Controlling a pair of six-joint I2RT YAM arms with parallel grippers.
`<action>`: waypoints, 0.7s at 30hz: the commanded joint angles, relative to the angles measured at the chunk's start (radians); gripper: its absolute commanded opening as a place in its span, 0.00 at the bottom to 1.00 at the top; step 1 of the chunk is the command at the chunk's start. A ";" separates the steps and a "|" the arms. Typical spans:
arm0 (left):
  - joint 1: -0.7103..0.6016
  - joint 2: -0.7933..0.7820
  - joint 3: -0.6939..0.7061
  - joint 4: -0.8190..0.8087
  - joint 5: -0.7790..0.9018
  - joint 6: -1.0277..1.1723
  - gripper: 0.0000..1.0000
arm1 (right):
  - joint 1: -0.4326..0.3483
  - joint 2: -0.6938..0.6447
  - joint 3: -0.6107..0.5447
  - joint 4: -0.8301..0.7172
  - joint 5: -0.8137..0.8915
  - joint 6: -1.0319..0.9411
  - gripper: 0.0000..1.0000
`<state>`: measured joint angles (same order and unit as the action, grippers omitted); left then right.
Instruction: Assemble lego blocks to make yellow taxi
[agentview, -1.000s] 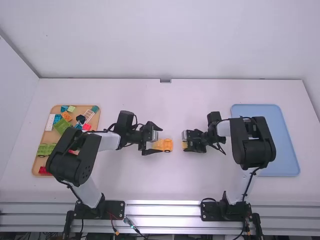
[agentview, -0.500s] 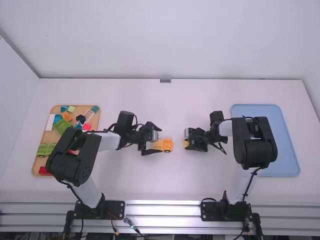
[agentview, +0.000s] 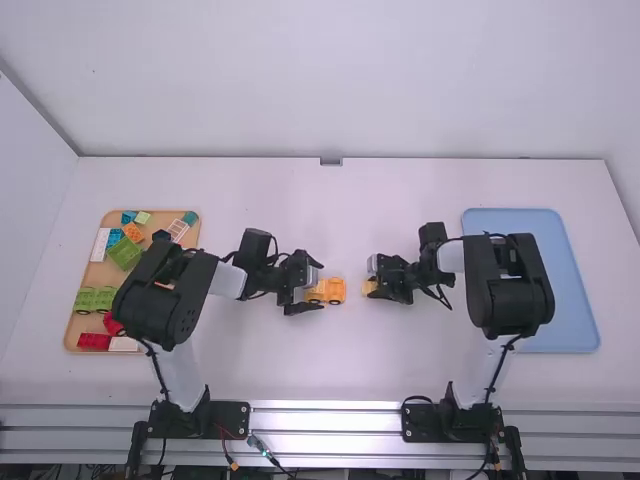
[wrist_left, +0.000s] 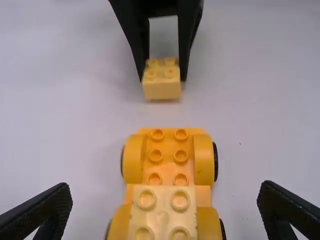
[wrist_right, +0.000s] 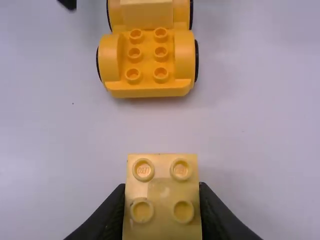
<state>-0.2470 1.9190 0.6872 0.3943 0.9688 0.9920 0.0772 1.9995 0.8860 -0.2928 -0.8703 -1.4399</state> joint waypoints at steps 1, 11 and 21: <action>0.004 0.049 0.014 0.010 0.046 0.008 0.99 | -0.003 -0.048 -0.001 -0.002 -0.026 0.067 0.29; 0.004 0.137 0.069 0.007 0.036 0.007 0.99 | 0.072 -0.161 -0.001 -0.027 -0.020 0.132 0.30; -0.017 0.182 0.106 0.008 0.032 0.011 0.72 | 0.156 -0.168 -0.001 -0.014 -0.021 0.135 0.29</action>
<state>-0.2554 2.0796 0.7837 0.4057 0.9863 0.9920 0.2161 1.8496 0.8860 -0.3080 -0.8764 -1.3102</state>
